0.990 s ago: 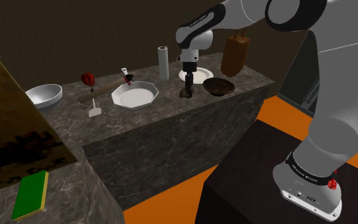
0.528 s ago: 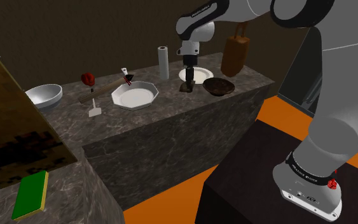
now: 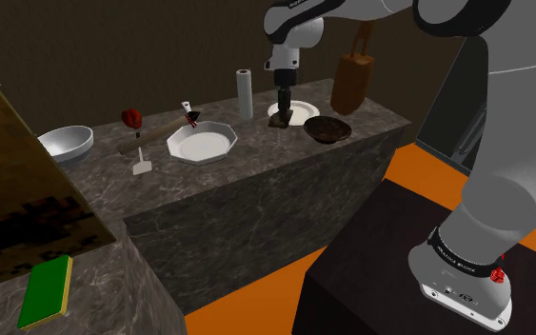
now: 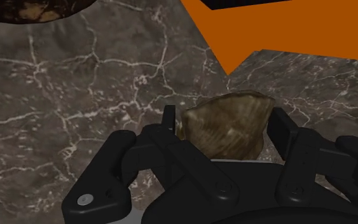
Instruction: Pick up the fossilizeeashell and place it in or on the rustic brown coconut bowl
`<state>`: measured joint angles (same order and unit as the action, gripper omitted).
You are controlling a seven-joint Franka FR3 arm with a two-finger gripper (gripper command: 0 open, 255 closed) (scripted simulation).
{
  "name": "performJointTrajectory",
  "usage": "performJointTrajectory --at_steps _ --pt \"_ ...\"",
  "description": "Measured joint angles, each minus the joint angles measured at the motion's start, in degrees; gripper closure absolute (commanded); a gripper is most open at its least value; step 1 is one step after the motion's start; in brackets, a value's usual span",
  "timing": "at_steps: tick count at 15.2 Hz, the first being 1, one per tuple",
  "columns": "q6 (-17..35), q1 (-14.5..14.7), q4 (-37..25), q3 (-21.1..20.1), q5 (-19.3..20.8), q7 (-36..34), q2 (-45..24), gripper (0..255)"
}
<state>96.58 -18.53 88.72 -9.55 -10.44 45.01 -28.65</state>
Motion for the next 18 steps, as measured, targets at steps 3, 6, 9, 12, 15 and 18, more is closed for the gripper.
performJointTrajectory --at_steps 3,6,9,12,15,18 --pt "-1.41 -0.42 -0.59 0.13 0.03 0.27 0.72 255" --pt "-1.79 -2.62 1.06 1.21 0.49 3.24 2.10 255" --pt "-2.78 -4.87 1.17 2.43 1.19 6.34 2.53 255" --pt "-3.37 -7.16 0.92 3.74 2.04 9.67 2.22 255" --pt "-4.49 -9.50 0.77 5.04 2.83 12.94 2.64 255" --pt "-5.69 -11.84 -1.26 6.37 3.79 16.28 1.31 255"
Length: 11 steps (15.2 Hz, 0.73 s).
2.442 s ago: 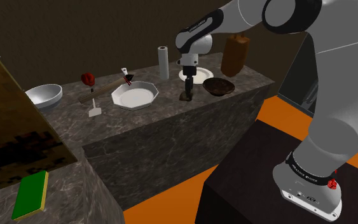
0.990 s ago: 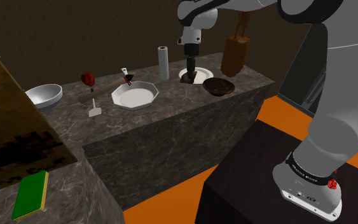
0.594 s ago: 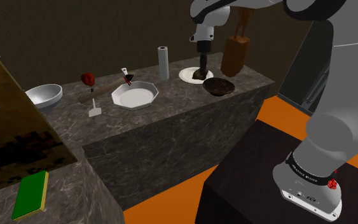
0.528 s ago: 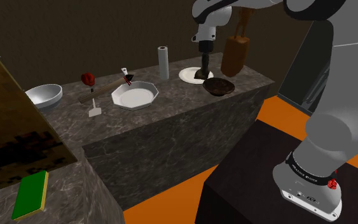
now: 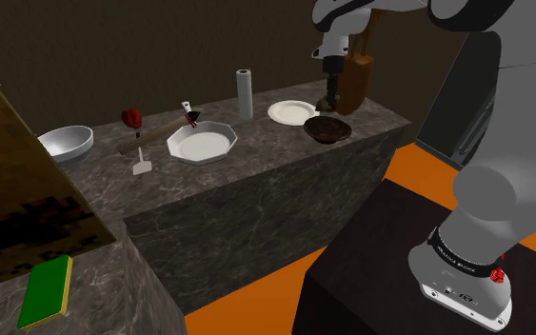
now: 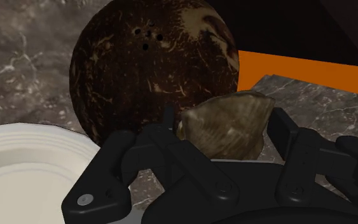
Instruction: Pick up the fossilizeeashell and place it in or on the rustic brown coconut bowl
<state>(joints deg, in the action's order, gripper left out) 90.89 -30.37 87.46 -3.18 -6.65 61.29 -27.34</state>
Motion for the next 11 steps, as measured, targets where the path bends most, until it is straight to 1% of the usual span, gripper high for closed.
performJointTrajectory --at_steps 2,11 --pt "0.48 -0.79 0.41 0.46 0.29 1.21 -0.24 255" --pt "5.91 -0.85 3.42 0.59 0.39 2.09 -2.75 255"
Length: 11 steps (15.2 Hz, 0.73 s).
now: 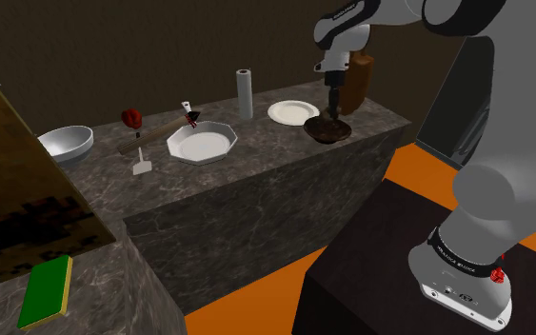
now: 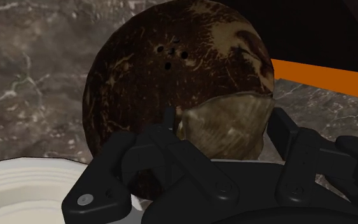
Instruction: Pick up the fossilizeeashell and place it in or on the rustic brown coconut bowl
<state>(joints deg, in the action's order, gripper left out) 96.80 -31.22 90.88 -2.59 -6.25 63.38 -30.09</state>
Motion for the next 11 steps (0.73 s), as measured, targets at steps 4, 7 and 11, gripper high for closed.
performJointTrajectory --at_steps 4,7,11 --pt "2.07 -0.01 0.93 0.04 0.02 0.28 -1.17 255" --pt "2.28 0.01 0.94 0.04 0.01 0.28 -1.35 255" --pt "2.32 0.01 0.96 0.04 0.01 0.29 -1.36 0"
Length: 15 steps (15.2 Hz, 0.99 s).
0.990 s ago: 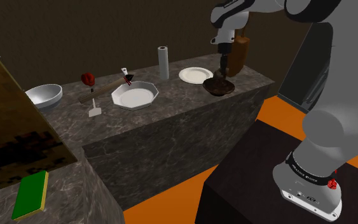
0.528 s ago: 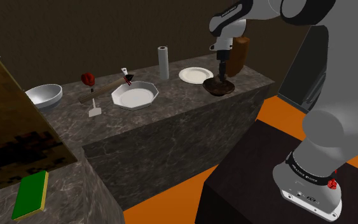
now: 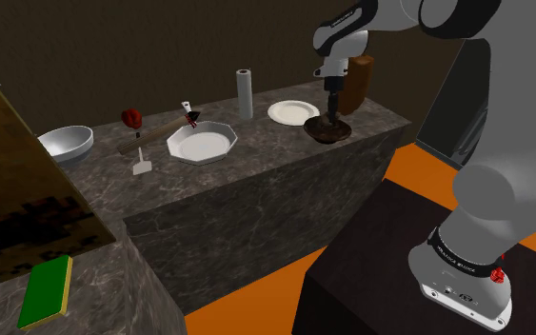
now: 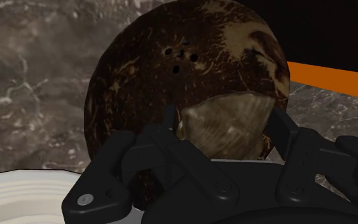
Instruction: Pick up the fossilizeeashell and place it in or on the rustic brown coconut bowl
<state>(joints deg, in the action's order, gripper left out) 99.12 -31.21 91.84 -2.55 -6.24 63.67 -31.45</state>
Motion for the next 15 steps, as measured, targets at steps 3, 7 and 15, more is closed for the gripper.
performJointTrajectory --at_steps 3,7,15 --pt "0.00 0.00 0.00 0.00 0.00 0.00 0.01 0" --pt "-0.74 -0.03 -0.81 0.01 0.02 -0.05 -0.04 0" --pt "-7.61 -0.39 -8.76 0.15 0.26 -0.32 -1.14 0"
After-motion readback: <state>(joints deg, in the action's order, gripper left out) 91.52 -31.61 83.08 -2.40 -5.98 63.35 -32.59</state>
